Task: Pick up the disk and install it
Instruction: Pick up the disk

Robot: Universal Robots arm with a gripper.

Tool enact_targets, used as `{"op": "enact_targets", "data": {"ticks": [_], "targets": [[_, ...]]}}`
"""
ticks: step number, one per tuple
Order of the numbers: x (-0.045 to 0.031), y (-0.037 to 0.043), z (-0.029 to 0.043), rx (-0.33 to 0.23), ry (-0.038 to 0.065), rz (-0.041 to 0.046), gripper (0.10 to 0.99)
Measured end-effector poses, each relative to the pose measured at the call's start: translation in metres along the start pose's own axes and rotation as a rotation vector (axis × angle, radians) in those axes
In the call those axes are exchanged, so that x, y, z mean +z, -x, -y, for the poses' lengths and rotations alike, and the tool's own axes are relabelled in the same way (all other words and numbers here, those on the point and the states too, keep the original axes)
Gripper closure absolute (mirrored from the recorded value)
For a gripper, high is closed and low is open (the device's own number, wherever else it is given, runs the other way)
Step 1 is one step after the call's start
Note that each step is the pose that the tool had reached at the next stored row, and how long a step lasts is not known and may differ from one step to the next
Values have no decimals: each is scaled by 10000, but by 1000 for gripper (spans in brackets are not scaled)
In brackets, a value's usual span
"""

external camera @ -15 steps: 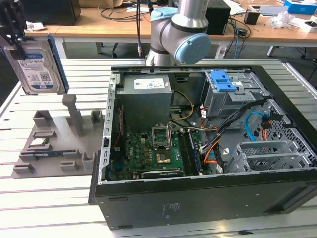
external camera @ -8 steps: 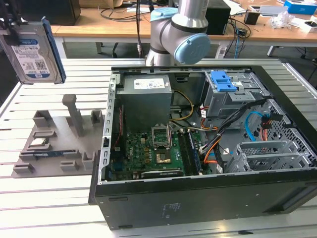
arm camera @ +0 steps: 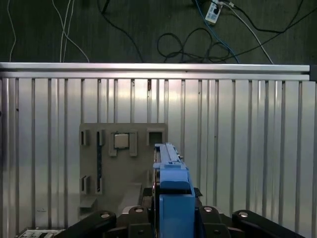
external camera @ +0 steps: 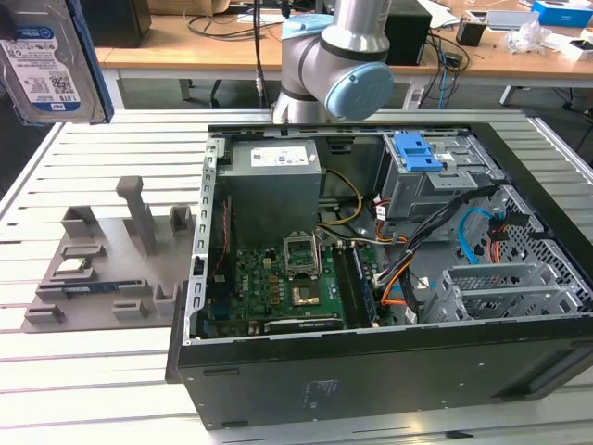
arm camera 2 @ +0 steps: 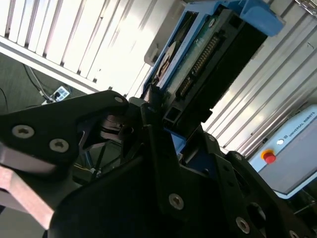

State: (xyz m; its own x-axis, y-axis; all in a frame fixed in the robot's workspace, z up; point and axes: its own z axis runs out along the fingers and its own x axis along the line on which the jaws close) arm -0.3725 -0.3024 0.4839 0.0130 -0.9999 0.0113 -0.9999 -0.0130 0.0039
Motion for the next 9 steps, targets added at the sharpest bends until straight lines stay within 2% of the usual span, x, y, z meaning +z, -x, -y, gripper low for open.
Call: {"op": "enact_targets", "data": {"ticks": [1, 2, 7, 9], "targets": [[0, -15, 0, -1, -4, 277, 722], [1, -24, 0, -2, -6, 404, 722], [0, -28, 5, -3, -4, 404, 722], [0, -28, 47, -1, -5, 405, 722]]}}
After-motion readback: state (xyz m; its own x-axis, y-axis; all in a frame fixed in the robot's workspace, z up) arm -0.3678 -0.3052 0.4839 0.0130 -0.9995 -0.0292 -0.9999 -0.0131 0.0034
